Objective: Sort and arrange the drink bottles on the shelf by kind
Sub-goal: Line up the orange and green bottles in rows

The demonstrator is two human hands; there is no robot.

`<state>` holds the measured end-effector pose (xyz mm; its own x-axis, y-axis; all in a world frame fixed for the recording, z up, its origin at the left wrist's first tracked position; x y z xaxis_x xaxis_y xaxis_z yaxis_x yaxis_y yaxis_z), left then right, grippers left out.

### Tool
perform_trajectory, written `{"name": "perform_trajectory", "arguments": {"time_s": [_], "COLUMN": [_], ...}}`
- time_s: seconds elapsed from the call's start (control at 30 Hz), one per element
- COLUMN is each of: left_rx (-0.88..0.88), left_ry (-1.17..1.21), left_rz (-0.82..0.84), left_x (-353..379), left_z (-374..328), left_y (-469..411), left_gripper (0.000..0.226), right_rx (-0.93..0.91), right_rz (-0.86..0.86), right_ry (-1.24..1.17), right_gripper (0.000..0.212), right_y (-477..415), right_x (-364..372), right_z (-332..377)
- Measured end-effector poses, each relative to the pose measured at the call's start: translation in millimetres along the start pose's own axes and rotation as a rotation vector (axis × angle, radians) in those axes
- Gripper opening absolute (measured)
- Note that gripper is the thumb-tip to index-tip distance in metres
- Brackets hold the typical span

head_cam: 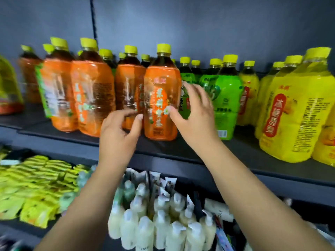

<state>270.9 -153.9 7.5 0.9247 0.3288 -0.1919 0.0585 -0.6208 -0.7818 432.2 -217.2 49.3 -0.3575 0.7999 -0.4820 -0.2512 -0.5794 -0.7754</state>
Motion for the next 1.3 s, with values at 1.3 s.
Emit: {"name": "perform_trajectory", "arguments": {"time_s": [1.3], "left_rx": [0.139], "left_ry": [0.104], "left_rz": [0.339], "left_x": [-32.0], "left_z": [100.6], "left_y": [-103.2], "left_gripper": [0.06], "right_rx": [0.08], "right_rz": [-0.346], "right_ry": [0.109], "right_gripper": [0.088], "right_y": [-35.2], "right_x": [95.0], "right_z": [85.6]}}
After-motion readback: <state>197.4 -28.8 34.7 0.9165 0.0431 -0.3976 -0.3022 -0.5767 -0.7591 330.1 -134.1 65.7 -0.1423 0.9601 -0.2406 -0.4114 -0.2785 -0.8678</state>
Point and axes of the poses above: each hand's wrist, its own y-axis away from the middle knuckle, its own x-axis out of the palm, z = x × y, the point moved 7 cm from there along -y, towards the middle knuckle, and after that the axes turned 1 degree about -z, right-handed, at the moved point
